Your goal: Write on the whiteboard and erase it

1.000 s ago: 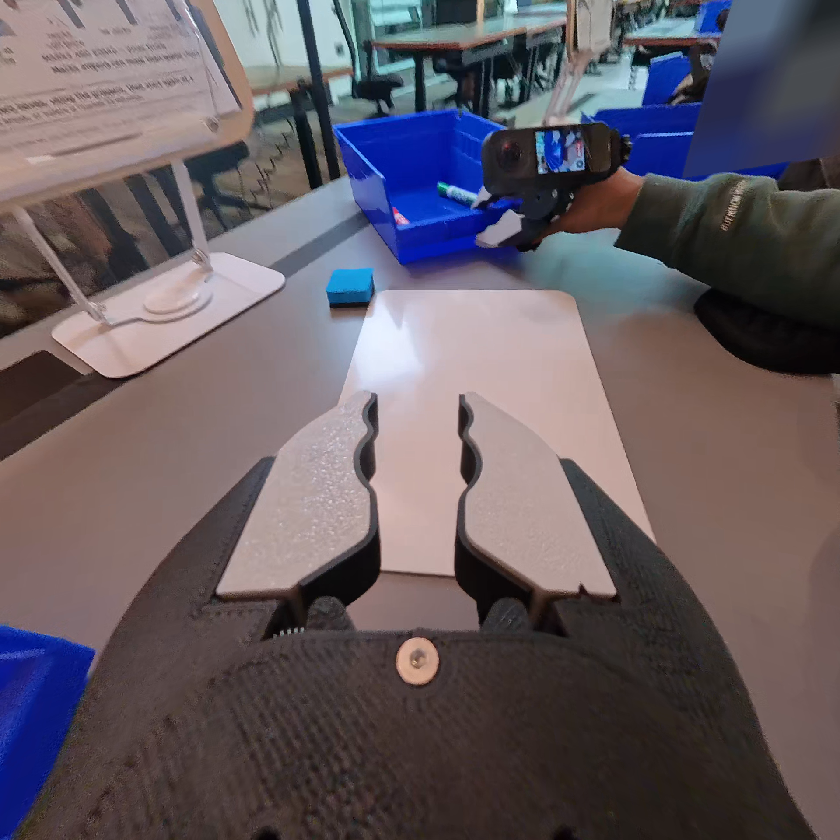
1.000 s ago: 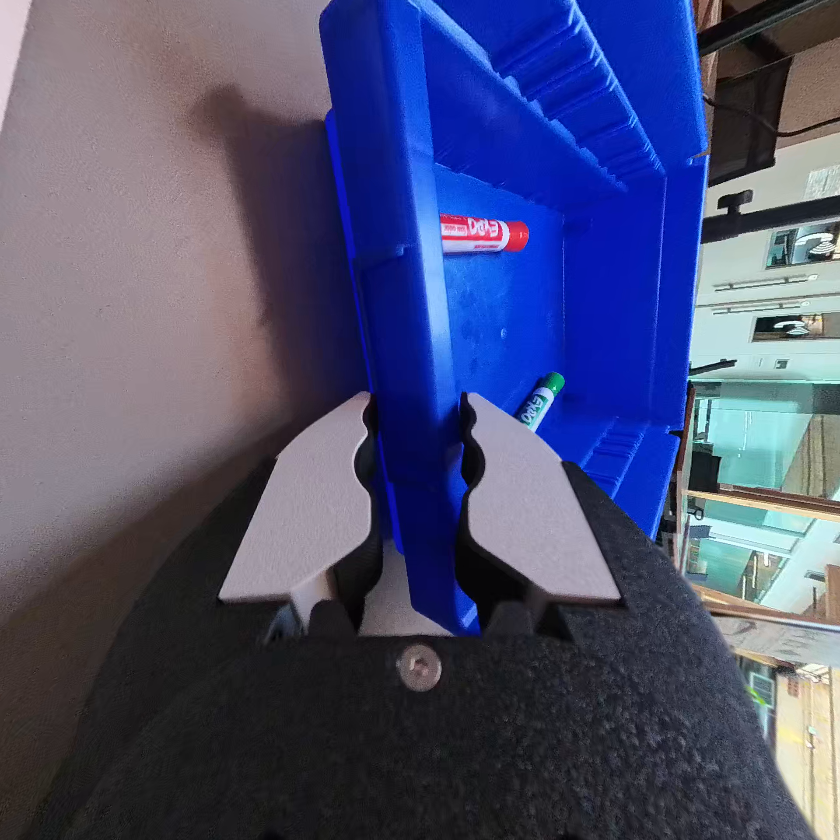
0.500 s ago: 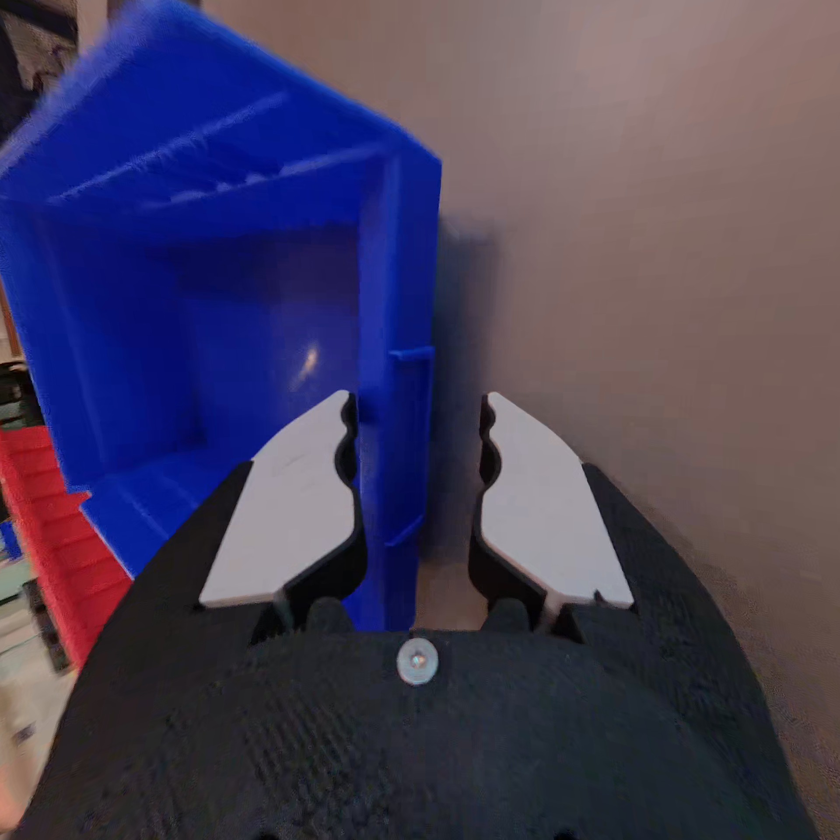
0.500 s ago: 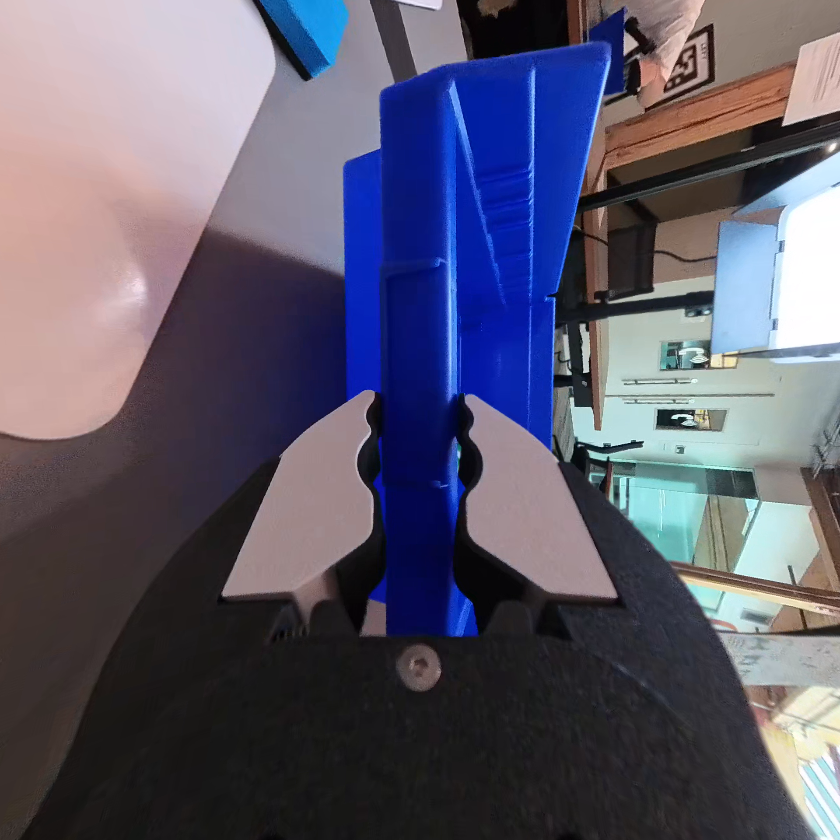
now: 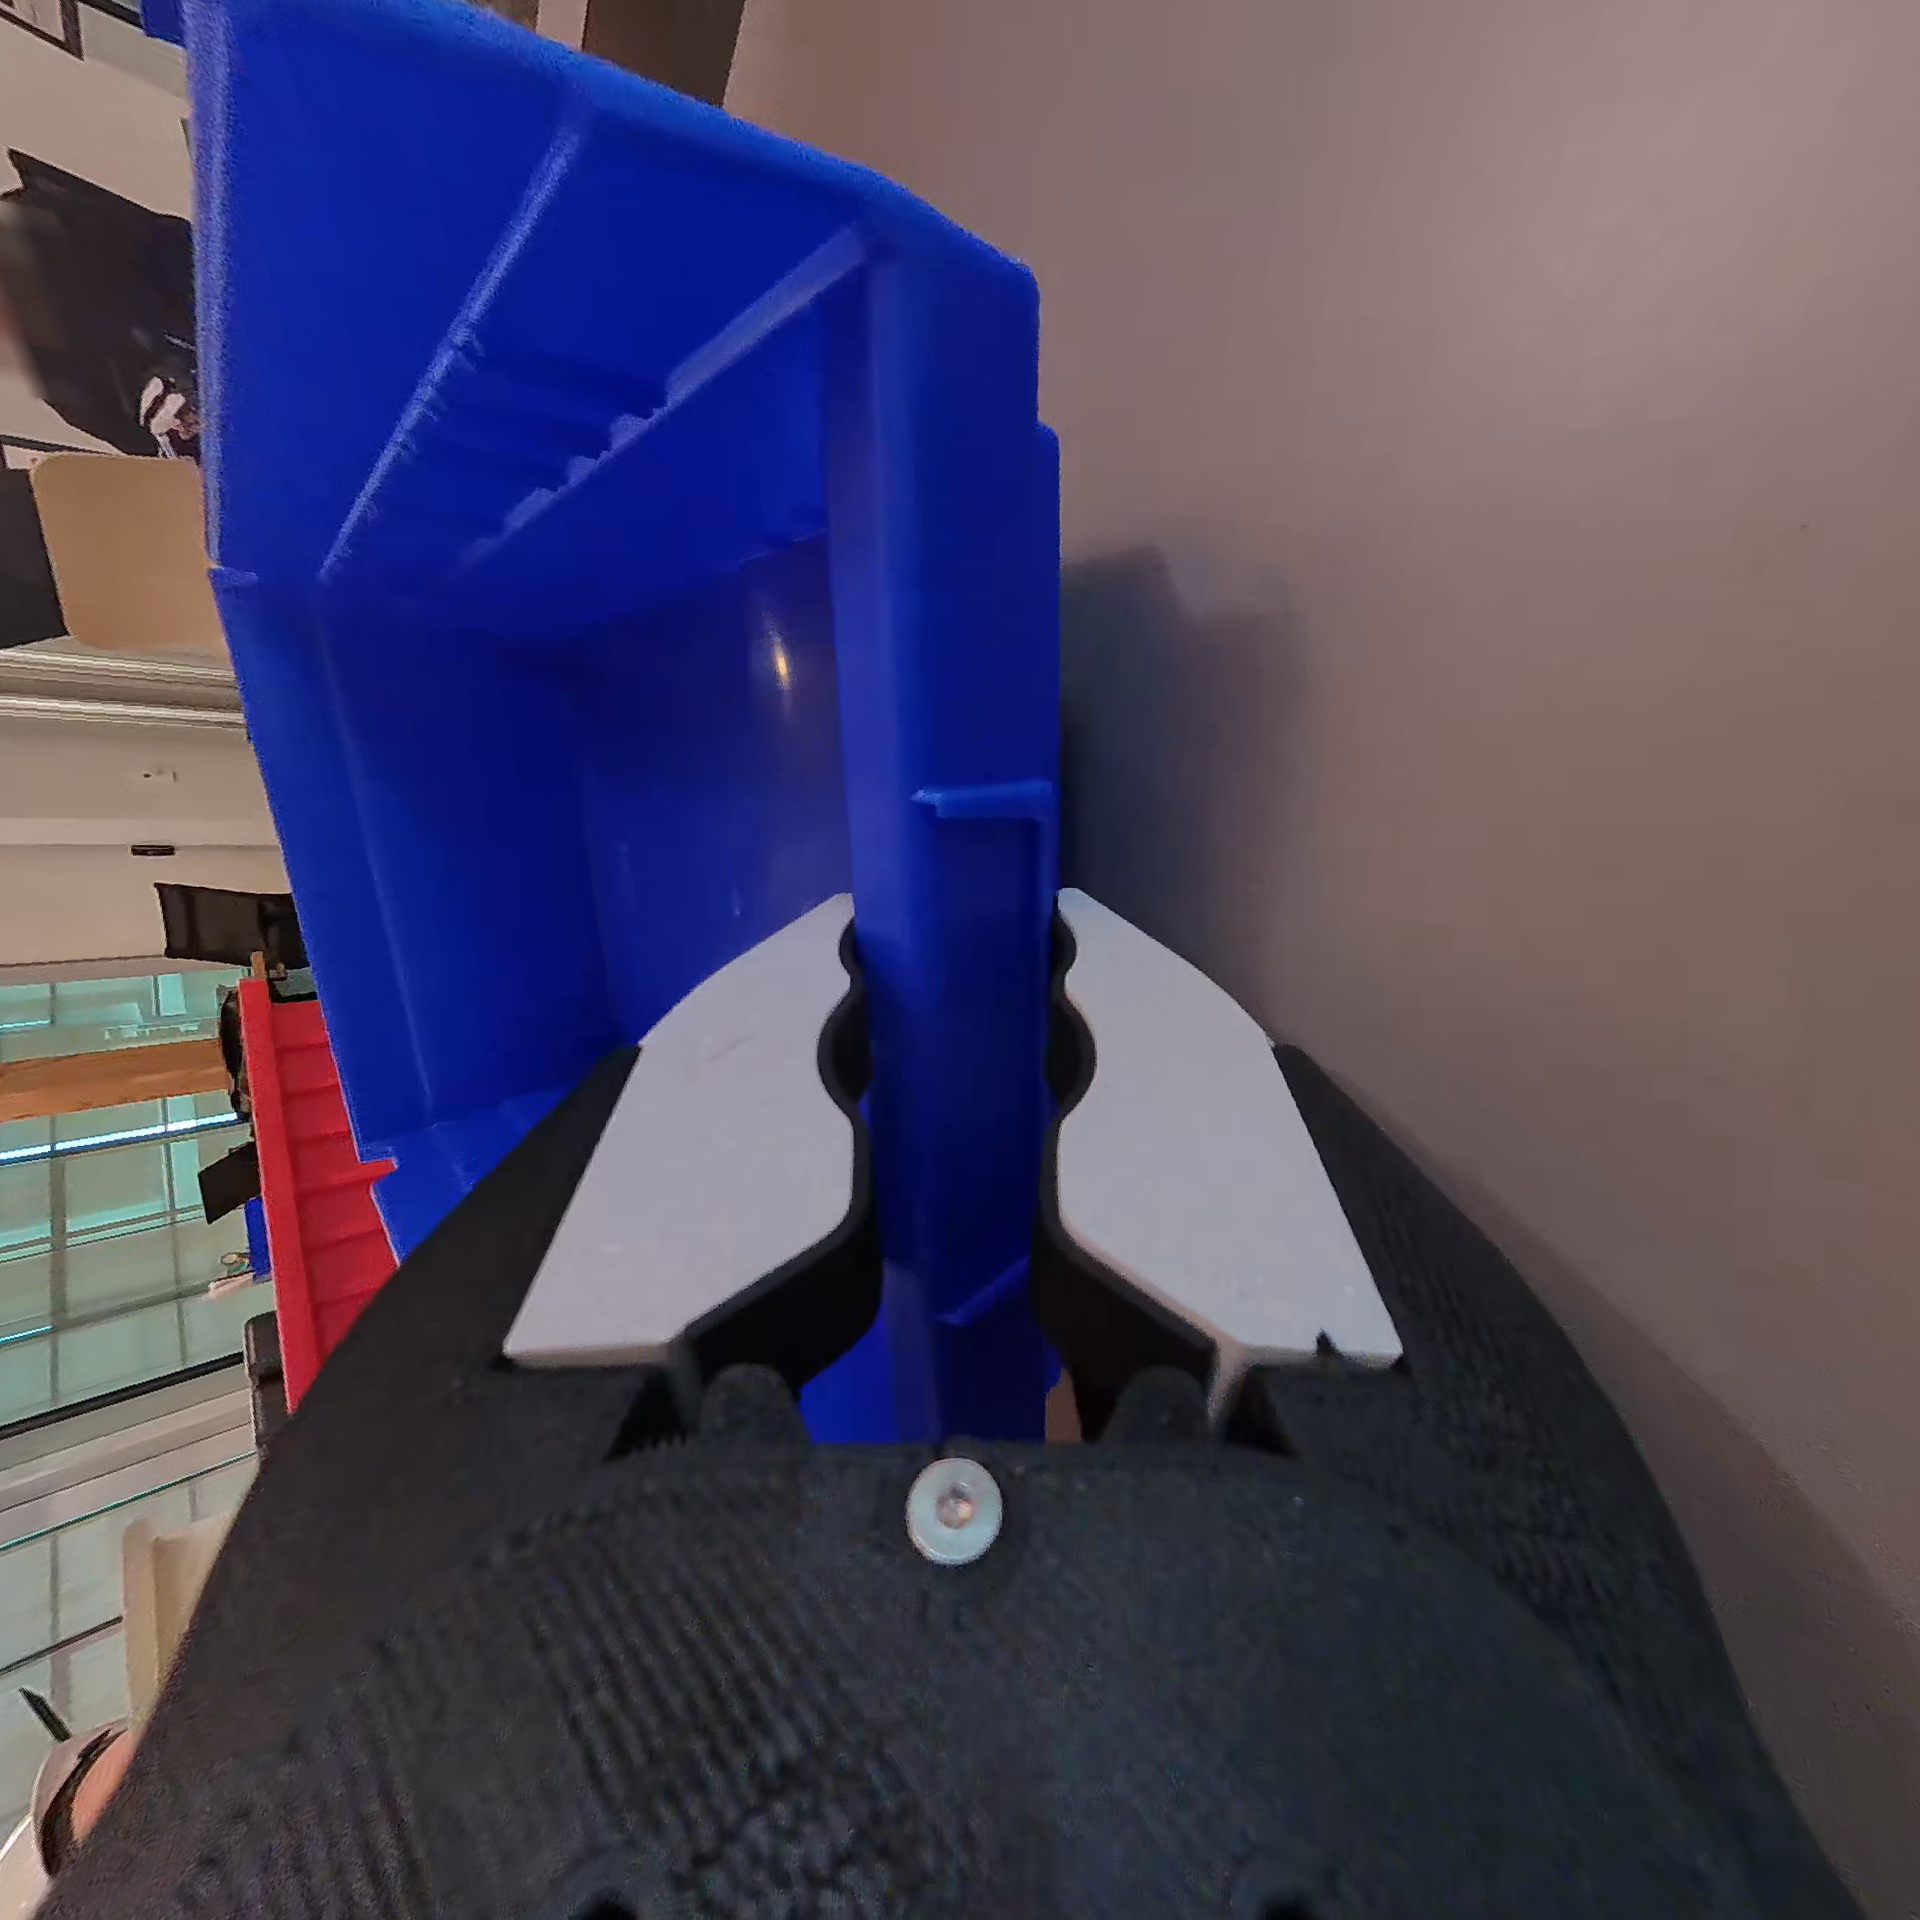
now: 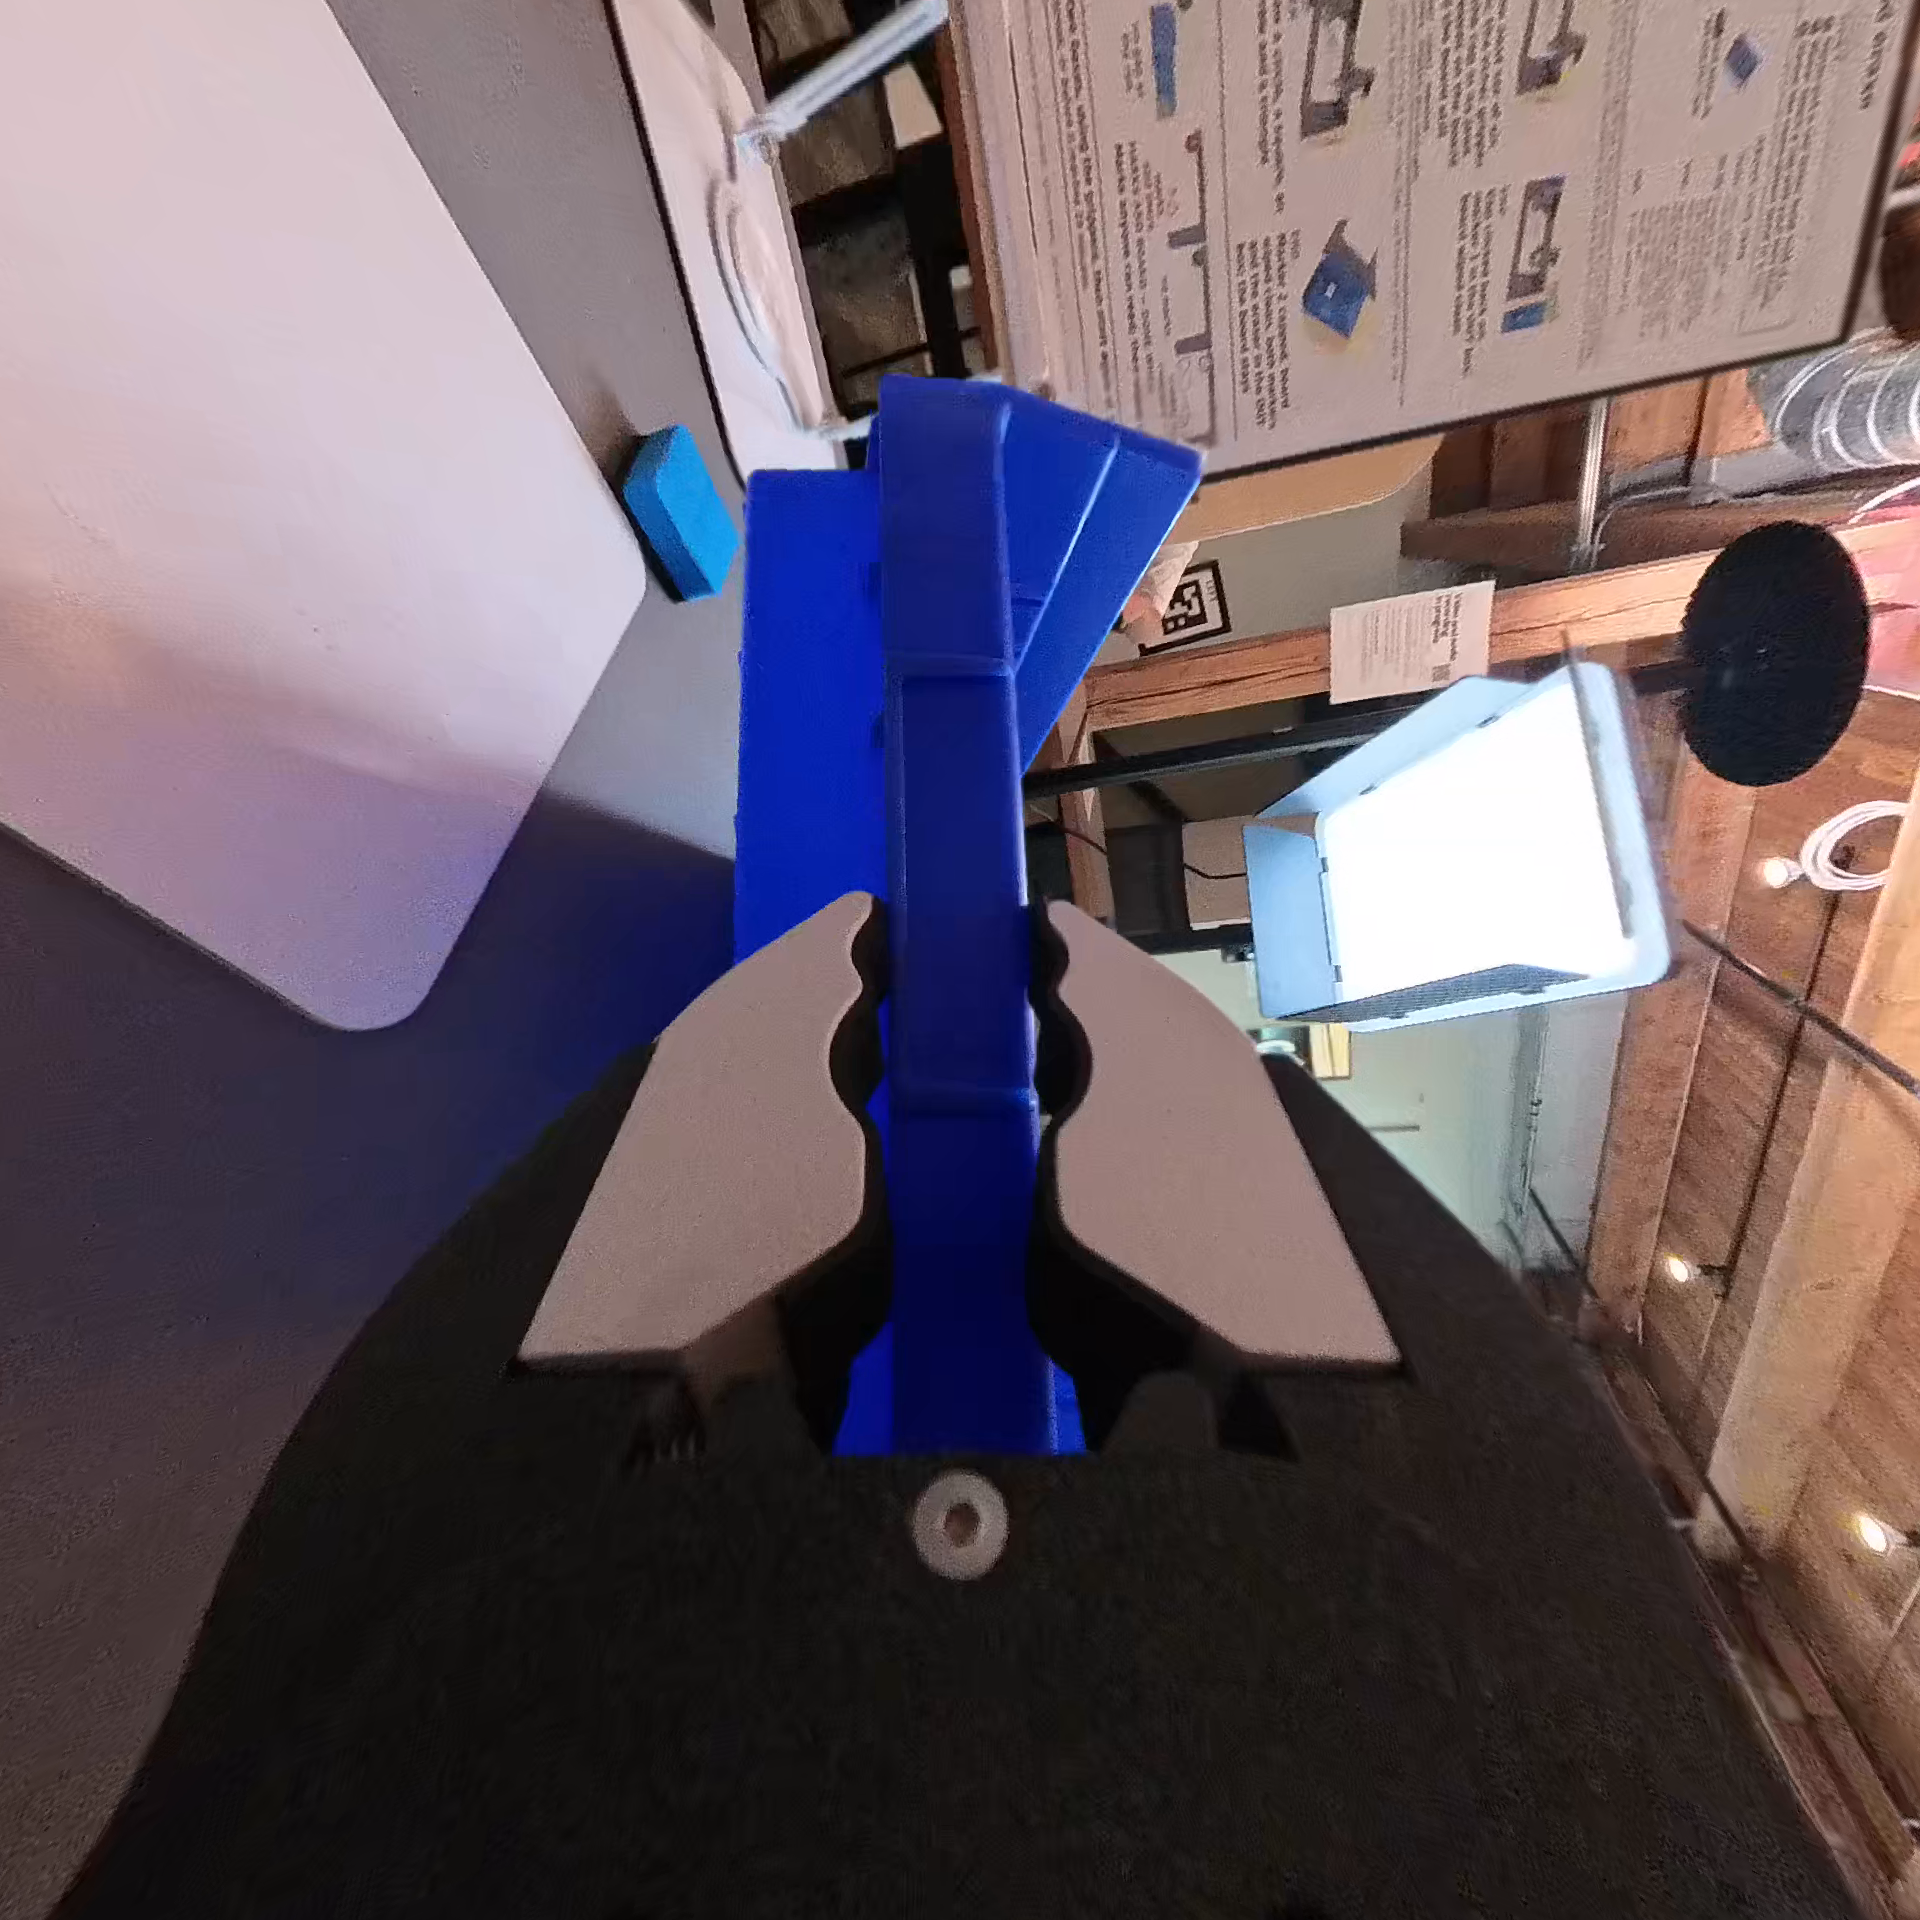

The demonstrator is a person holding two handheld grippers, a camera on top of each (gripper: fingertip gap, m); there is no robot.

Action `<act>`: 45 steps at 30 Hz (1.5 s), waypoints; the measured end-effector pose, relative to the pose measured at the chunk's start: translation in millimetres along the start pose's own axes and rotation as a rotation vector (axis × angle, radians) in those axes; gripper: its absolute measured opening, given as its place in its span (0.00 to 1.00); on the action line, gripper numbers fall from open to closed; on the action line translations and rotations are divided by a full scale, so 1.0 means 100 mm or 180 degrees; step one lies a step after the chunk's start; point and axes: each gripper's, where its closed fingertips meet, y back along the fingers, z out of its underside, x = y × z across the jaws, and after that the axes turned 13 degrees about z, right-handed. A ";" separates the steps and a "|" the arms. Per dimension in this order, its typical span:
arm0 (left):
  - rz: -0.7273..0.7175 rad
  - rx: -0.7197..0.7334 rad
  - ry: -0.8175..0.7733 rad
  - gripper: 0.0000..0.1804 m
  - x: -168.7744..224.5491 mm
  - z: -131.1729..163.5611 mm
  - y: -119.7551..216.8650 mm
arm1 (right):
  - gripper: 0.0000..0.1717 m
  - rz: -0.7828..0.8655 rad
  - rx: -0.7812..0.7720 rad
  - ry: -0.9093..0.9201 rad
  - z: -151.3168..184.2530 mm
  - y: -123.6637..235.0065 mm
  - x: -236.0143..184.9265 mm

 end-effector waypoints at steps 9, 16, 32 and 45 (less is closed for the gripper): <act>0.0033 -0.0008 -0.0066 0.17 0.07 0.01 -0.06 | 0.16 -0.0286 -0.0015 -0.0019 -0.15 0.14 -0.21; 0.0041 -0.0009 -0.0100 0.18 0.09 0.02 -0.07 | 0.20 -0.1271 -0.0624 0.0167 0.33 0.14 -0.99; 0.0055 0.0011 -0.0114 0.18 0.11 0.04 -0.06 | 0.16 -0.3190 -0.1307 -0.0255 0.38 0.05 -1.42; -0.0011 0.0068 -0.0061 0.18 0.05 0.03 -0.02 | 0.16 -0.2539 -0.0083 0.0714 -0.71 0.45 -1.28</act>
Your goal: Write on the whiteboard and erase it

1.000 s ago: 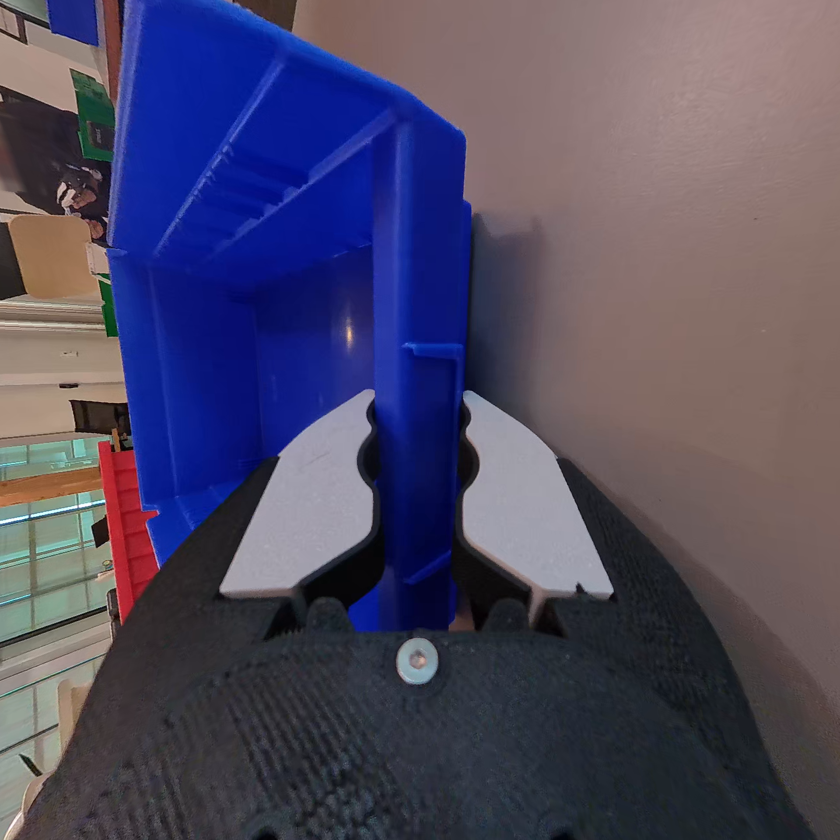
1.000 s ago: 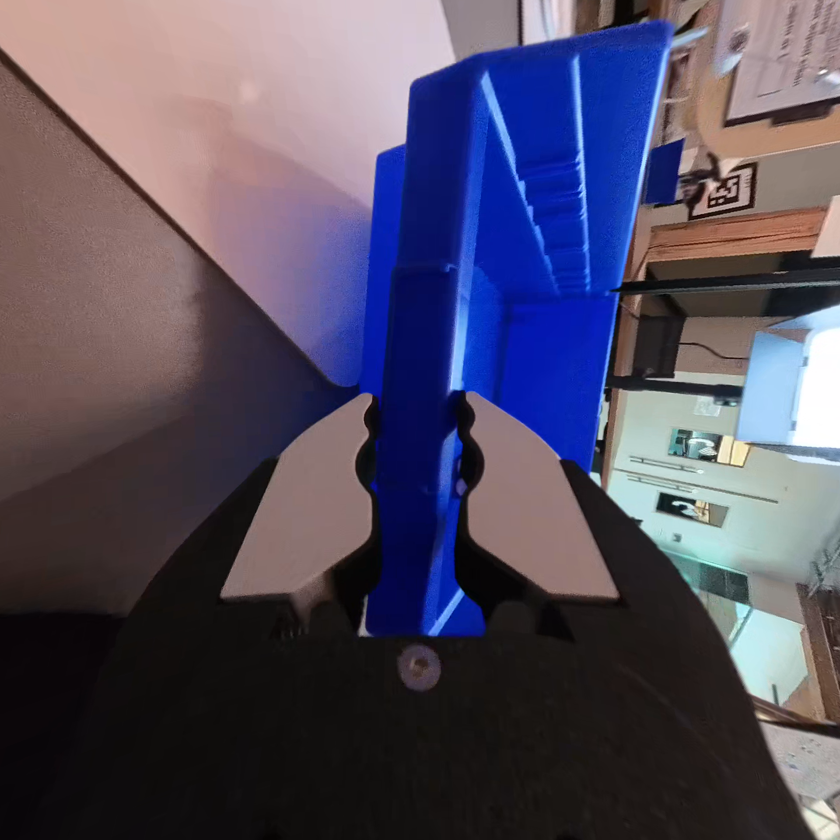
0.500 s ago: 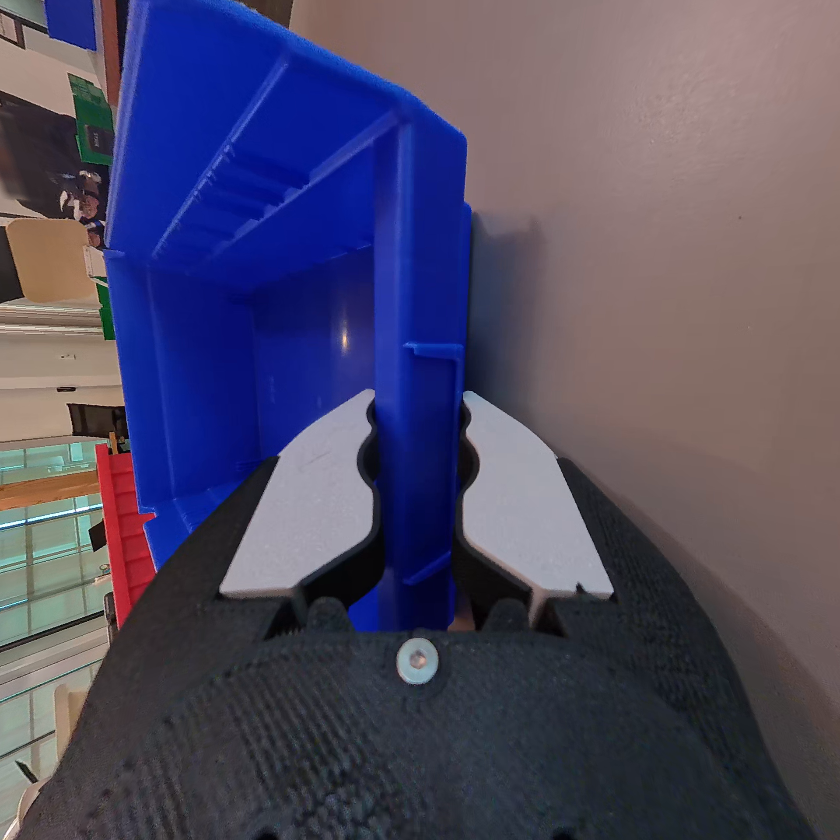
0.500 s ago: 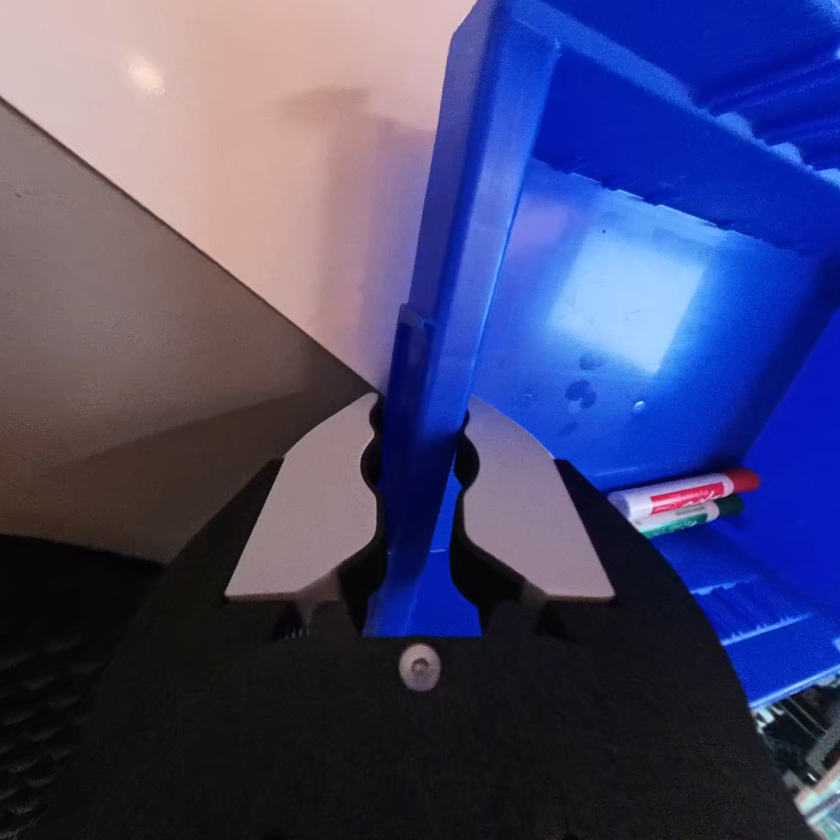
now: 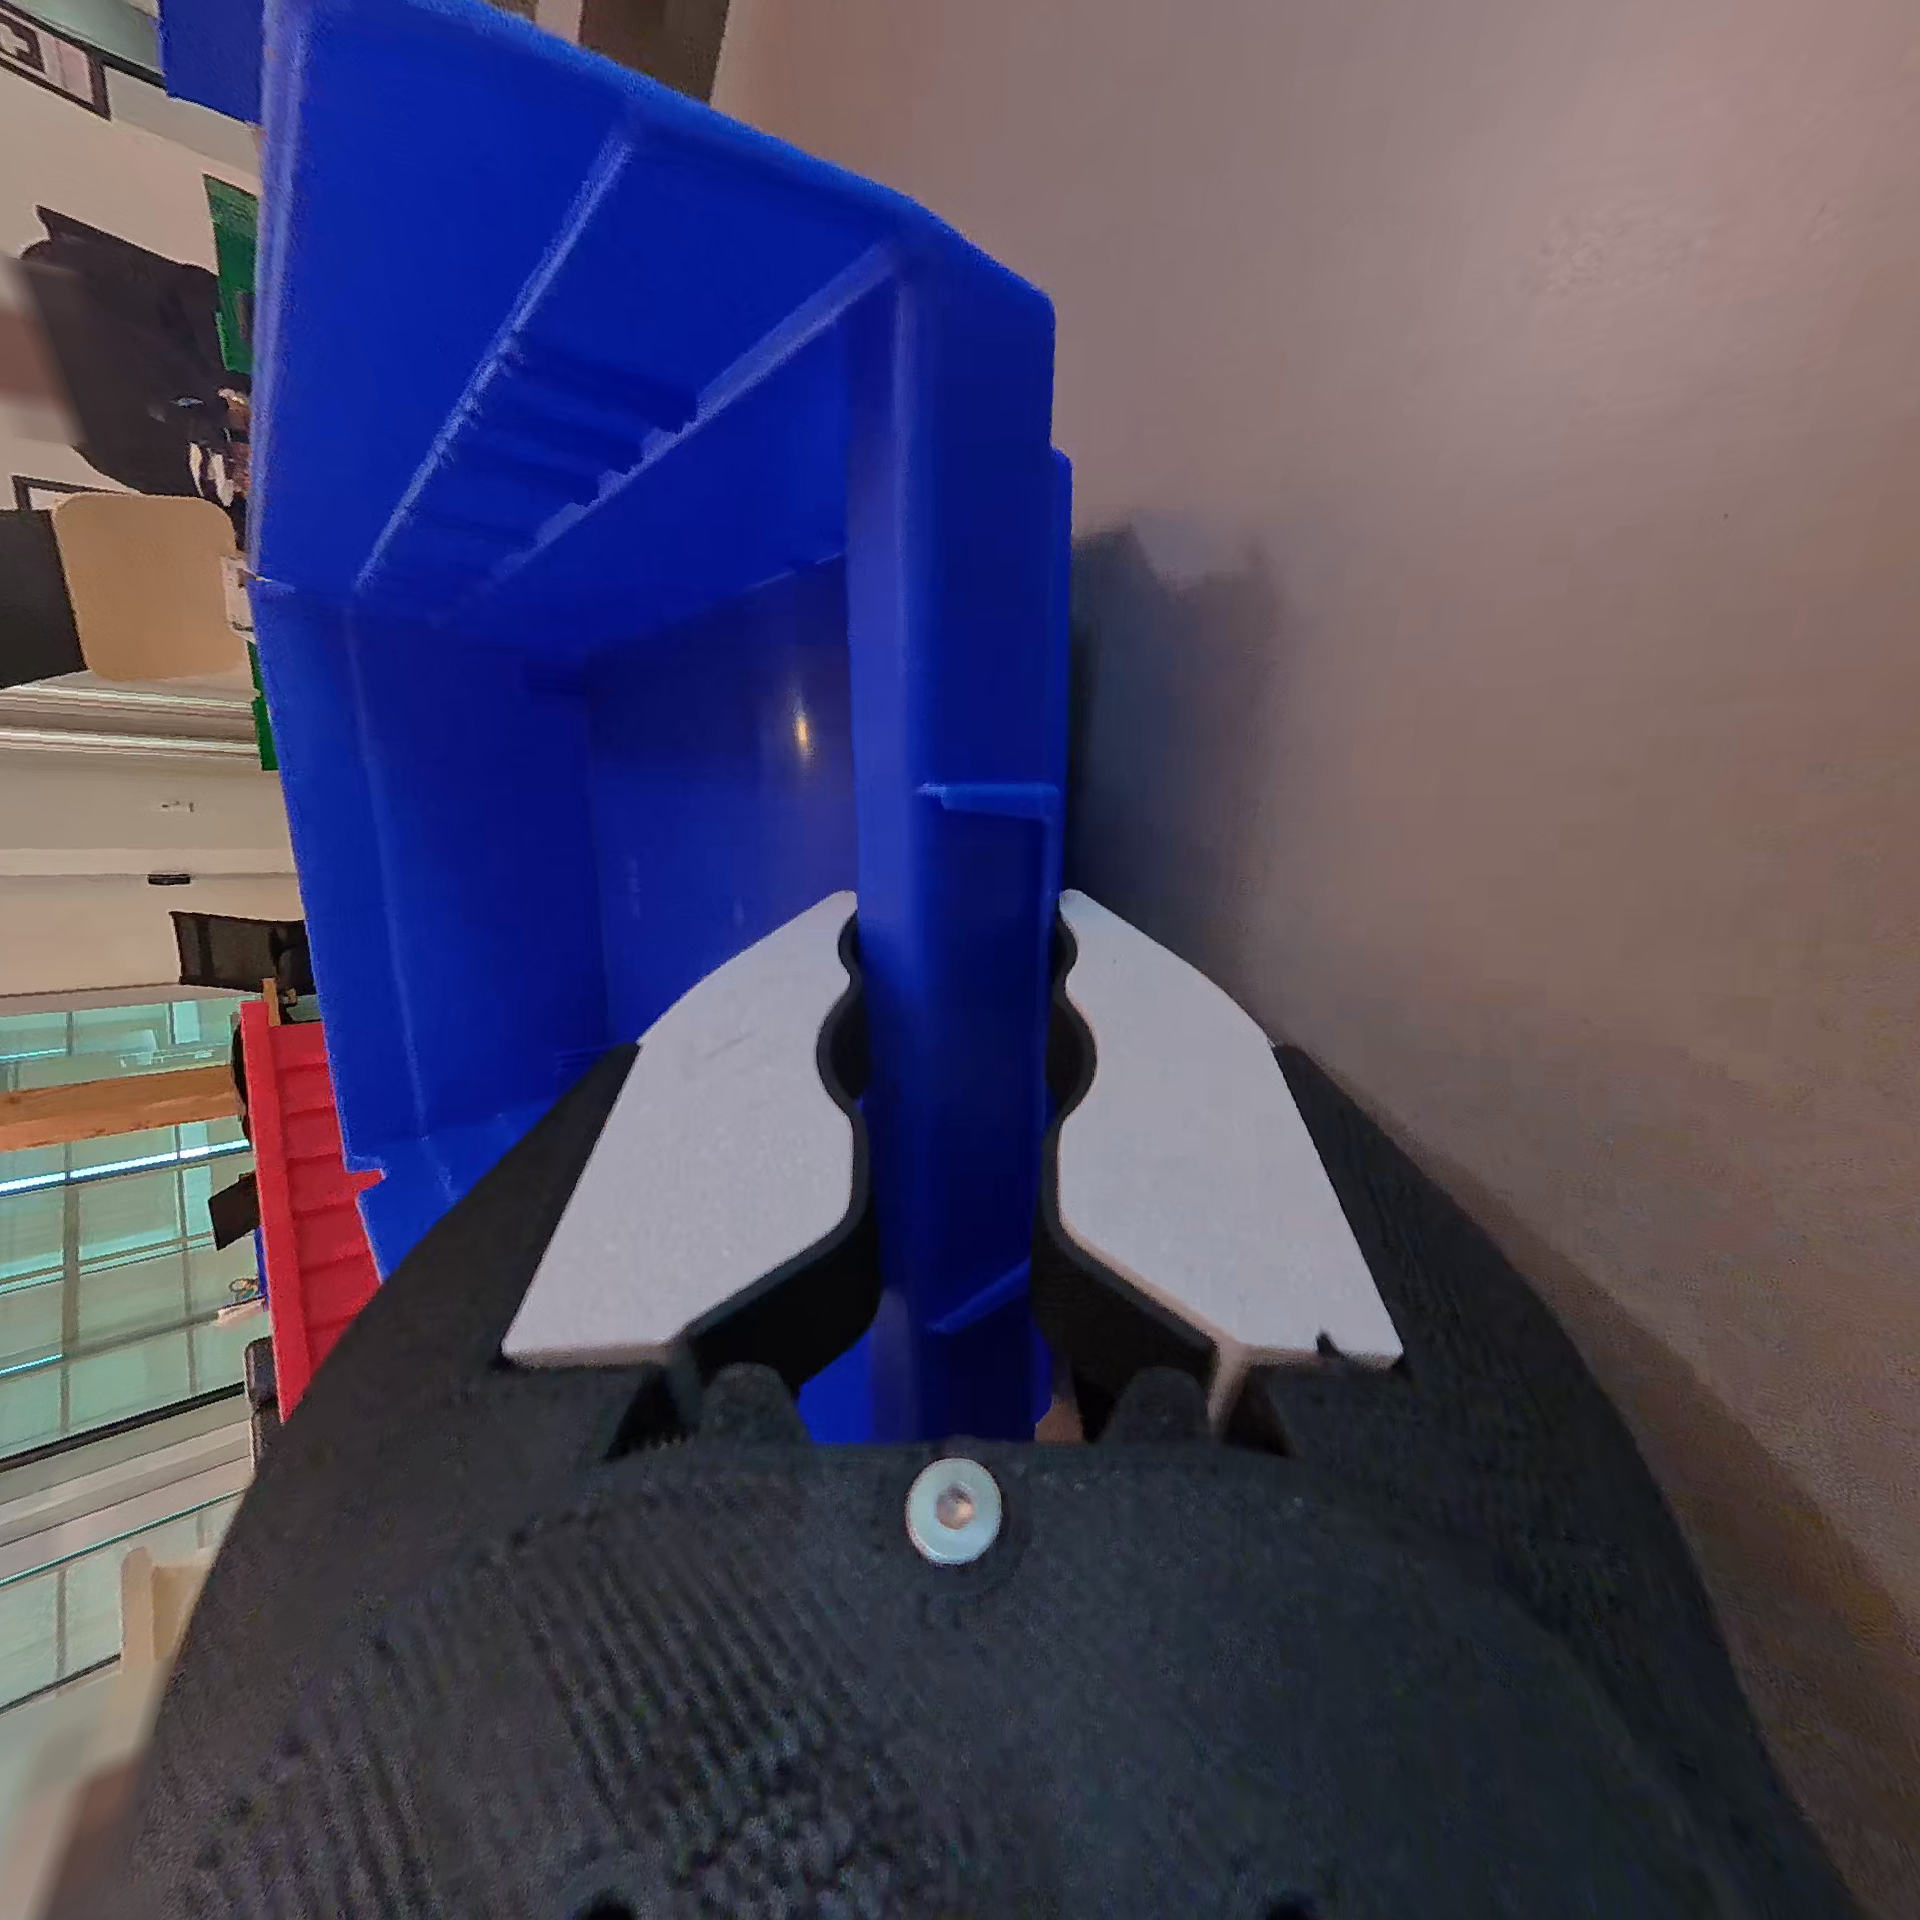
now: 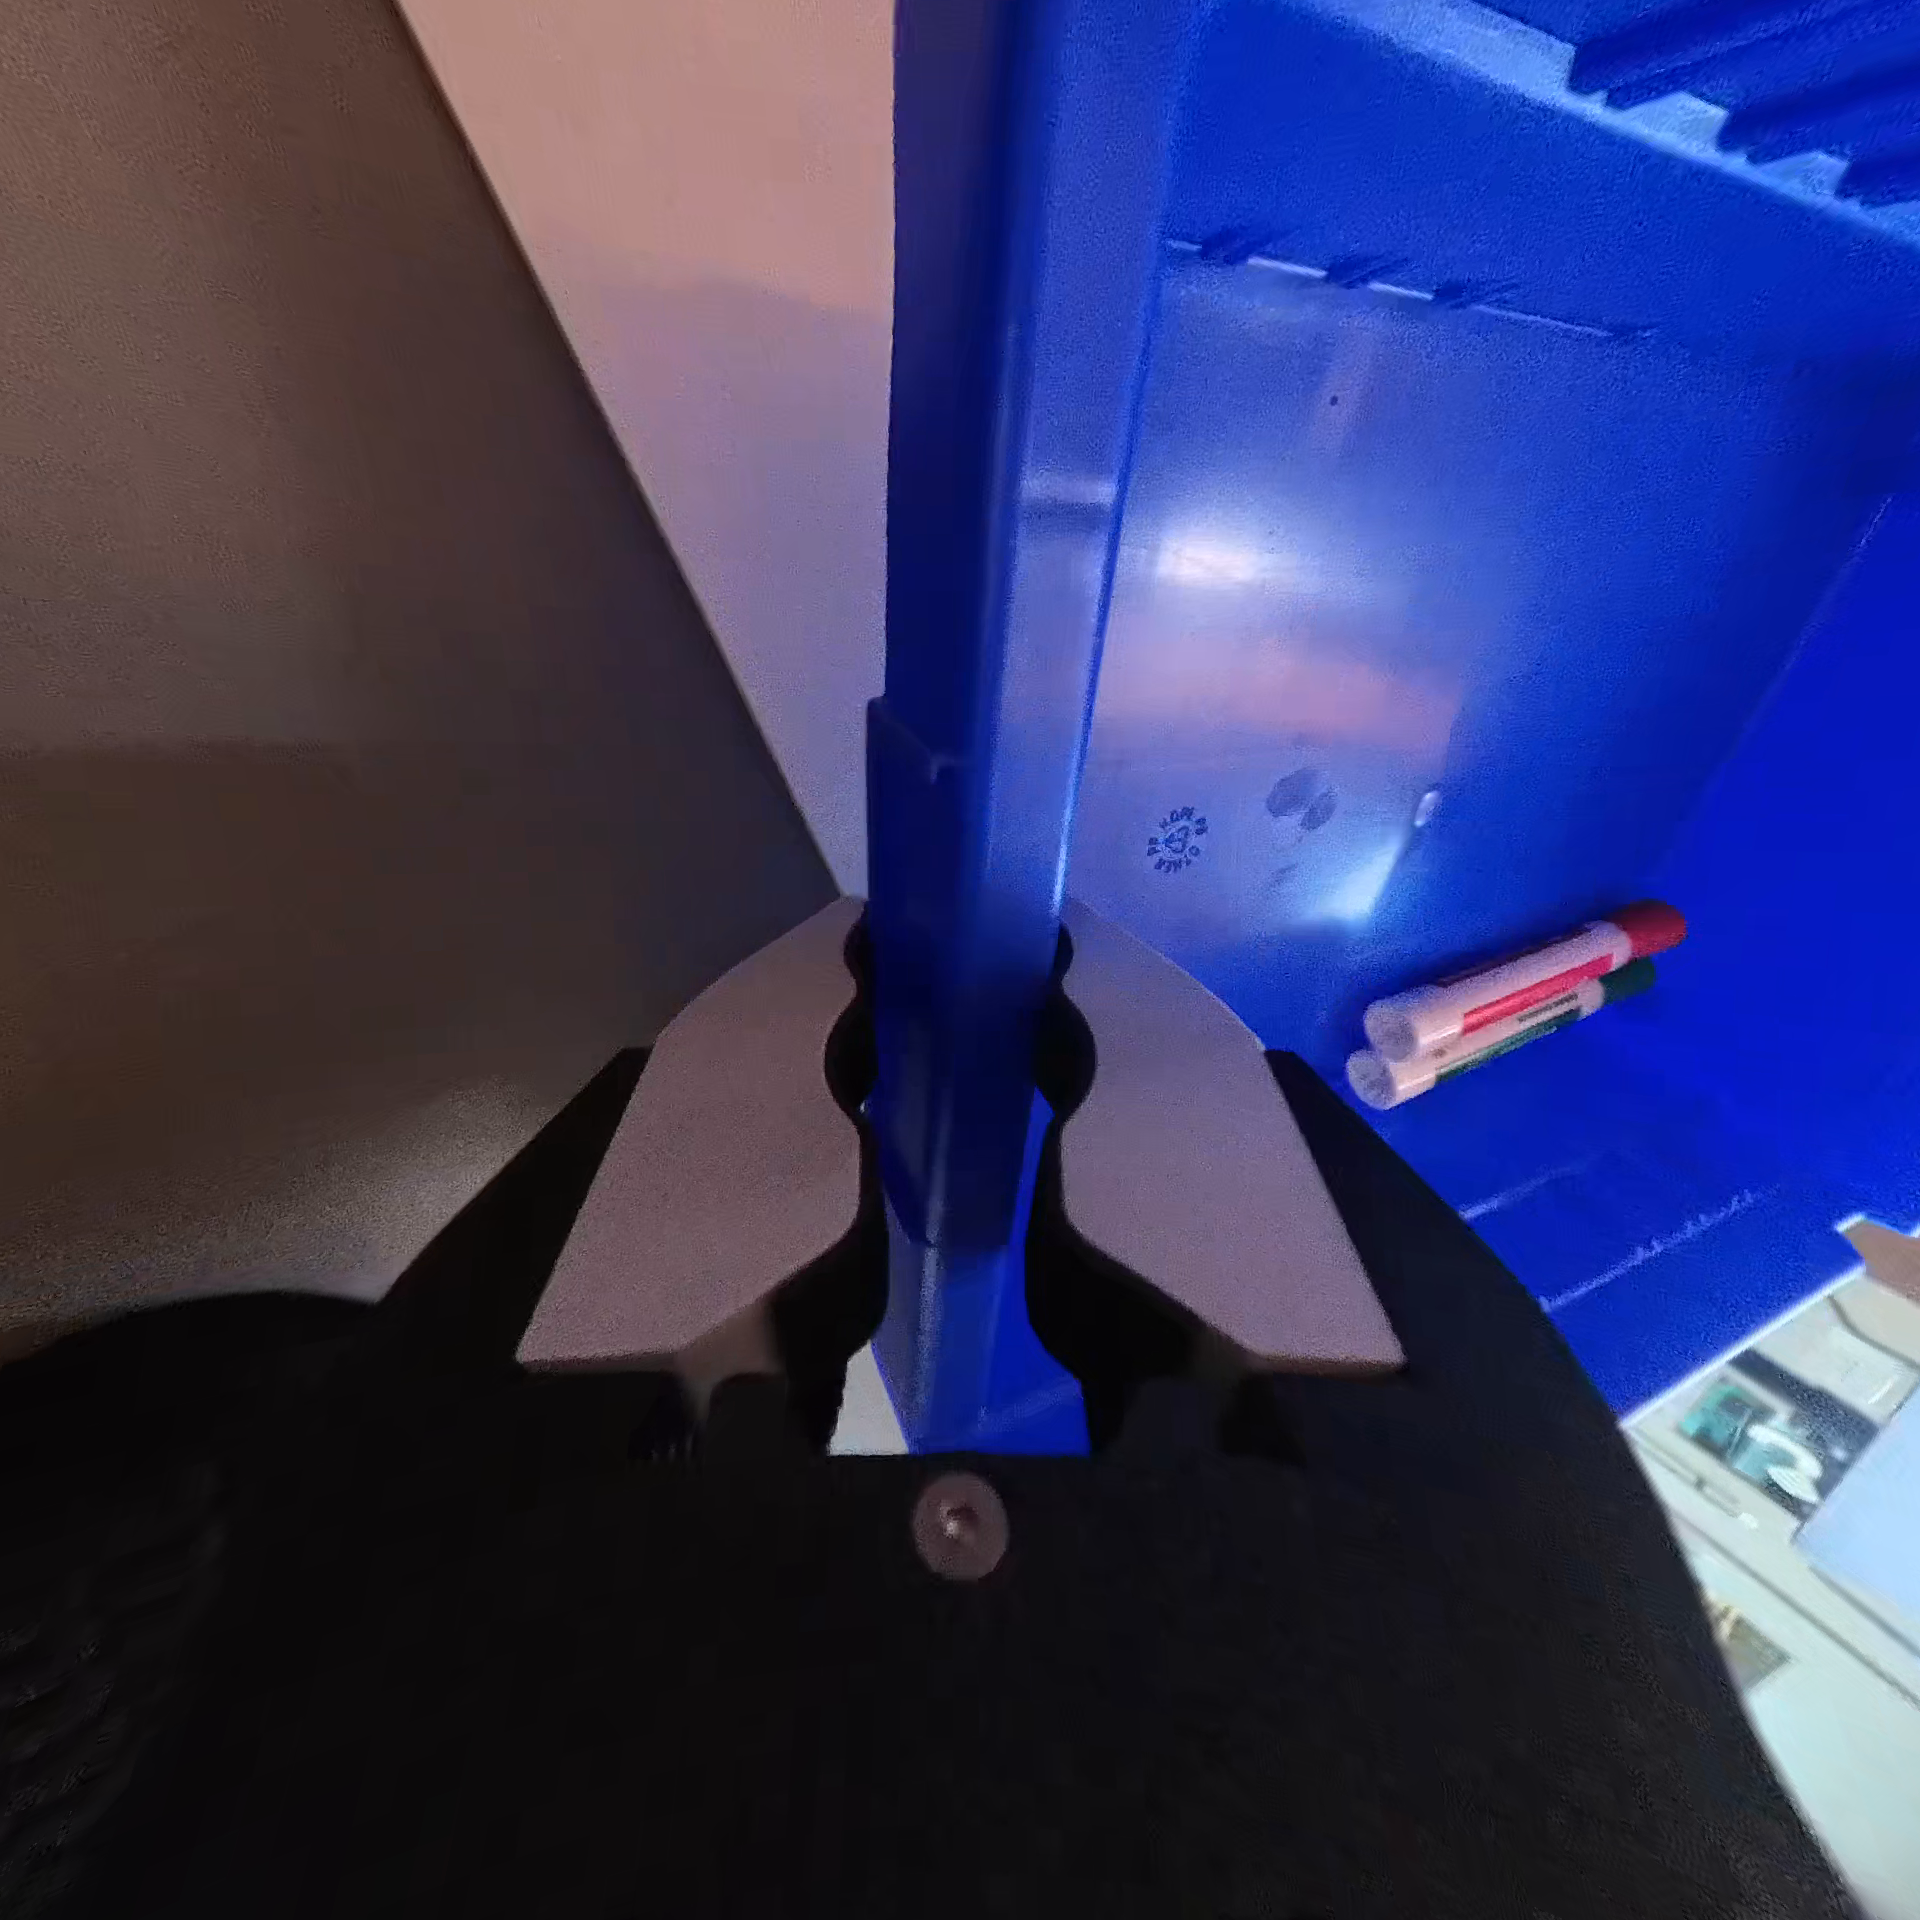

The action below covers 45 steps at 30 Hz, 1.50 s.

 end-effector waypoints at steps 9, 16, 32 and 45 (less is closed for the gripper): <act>-0.0120 0.0004 0.0254 0.17 -0.21 0.18 0.10 | 0.17 -0.0117 0.0583 0.0857 -1.15 -0.55 0.12; -0.0425 0.0082 0.0634 0.17 -0.56 0.40 0.38 | 0.21 0.0970 0.0932 0.0466 -2.00 -1.08 1.02; -0.0563 0.0535 0.0090 0.17 -0.28 -0.28 1.06 | 0.24 0.0864 0.1741 -0.0890 -1.72 -0.36 0.94; -0.0118 0.1238 -0.1302 0.17 0.73 -1.89 1.35 | 0.25 0.2383 0.1963 0.0109 -1.50 0.37 1.25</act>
